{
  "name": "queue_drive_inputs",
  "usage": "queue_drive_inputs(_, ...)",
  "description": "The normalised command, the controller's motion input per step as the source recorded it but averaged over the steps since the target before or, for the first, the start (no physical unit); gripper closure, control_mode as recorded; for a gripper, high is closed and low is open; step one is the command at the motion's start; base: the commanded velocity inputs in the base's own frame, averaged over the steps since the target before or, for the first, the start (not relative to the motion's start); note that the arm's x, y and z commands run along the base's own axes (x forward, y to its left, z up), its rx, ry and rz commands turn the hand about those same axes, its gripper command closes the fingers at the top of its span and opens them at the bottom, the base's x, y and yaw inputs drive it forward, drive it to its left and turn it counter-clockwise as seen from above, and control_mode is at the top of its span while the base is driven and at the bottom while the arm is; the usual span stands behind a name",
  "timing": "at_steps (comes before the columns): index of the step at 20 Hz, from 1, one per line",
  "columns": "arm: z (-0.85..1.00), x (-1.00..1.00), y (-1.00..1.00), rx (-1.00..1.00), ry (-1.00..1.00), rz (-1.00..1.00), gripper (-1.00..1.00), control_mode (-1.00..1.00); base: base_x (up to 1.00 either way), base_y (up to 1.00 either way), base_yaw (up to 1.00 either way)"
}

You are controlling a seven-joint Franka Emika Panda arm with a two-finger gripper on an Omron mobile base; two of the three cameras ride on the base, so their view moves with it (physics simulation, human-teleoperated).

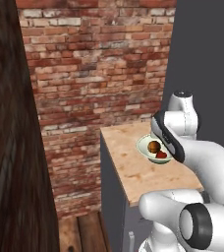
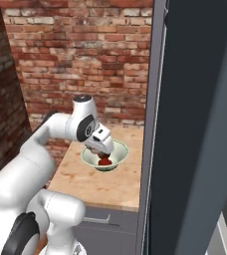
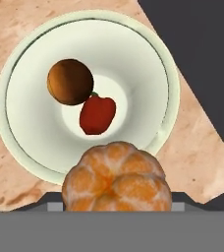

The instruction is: Take the bell pepper, orange, and tangerine from the freezer and place them in the bowl on the counter.

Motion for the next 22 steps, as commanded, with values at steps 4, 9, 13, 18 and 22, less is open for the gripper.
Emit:
queue_drive_inputs(4,-0.24,0.17,-0.12,0.01,0.0,0.0,1.0,-1.0,0.0,0.0,0.0)
queue_drive_inputs(9,-0.19,0.13,-0.01,0.0,0.0,0.0,1.0,-1.0,0.0,0.0,0.0)
queue_drive_inputs(13,-0.17,0.13,0.0,0.0,0.01,0.0,1.0,-1.0,0.0,0.0,0.0)
queue_drive_inputs(18,-0.23,0.22,0.0,0.0,0.01,0.0,1.0,-1.0,0.0,0.0,0.0)
queue_drive_inputs(22,-0.16,0.16,0.0,0.0,0.04,0.0,1.0,-1.0,0.0,0.0,0.0)
